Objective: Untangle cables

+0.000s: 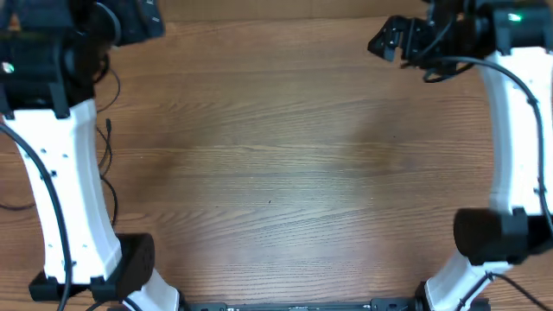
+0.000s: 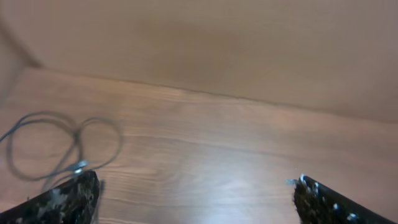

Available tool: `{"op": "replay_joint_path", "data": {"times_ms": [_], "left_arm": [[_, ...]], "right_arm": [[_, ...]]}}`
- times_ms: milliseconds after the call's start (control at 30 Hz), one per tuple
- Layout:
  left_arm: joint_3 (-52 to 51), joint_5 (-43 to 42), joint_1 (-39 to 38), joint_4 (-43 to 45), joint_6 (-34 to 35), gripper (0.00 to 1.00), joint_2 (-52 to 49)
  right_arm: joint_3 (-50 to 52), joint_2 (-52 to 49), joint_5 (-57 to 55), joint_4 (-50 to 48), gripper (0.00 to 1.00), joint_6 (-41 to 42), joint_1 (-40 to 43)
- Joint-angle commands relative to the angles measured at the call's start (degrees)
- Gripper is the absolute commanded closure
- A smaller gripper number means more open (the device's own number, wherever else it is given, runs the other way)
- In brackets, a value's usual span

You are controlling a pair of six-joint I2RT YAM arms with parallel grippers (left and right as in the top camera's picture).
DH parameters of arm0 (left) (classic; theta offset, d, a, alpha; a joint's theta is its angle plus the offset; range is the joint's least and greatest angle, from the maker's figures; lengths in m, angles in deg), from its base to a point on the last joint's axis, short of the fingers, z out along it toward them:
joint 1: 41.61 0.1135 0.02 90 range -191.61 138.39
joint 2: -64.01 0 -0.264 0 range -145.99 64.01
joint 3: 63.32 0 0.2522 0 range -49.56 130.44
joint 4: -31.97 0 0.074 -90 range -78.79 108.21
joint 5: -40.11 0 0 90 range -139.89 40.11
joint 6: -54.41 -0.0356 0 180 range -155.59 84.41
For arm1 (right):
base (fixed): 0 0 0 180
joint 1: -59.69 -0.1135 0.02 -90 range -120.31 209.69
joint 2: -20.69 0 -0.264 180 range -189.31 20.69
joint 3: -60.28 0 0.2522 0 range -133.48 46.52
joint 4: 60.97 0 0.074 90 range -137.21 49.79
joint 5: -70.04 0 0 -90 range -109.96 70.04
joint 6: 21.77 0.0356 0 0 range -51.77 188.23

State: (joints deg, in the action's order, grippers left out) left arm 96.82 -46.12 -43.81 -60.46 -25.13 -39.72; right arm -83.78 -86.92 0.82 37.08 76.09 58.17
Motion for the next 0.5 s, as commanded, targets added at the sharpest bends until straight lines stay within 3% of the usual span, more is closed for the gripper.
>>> {"op": "replay_joint_path", "data": {"times_ms": [0,233,467], "left_arm": [[0.7,-0.6,-6.8,-2.4,-4.0,0.01,4.8],[0.7,-0.8,-13.1,-7.2,-3.8,0.01,5.1],[0.6,-0.8,-13.2,-7.3,-3.8,0.01,4.4]], "right_arm": [[-4.7,7.5,-0.1,3.5,0.00,-0.9,0.1],[-4.7,12.9,3.3,12.6,0.00,3.1,-0.1],[-4.7,12.9,3.3,12.5,0.00,3.2,-0.1]]}}
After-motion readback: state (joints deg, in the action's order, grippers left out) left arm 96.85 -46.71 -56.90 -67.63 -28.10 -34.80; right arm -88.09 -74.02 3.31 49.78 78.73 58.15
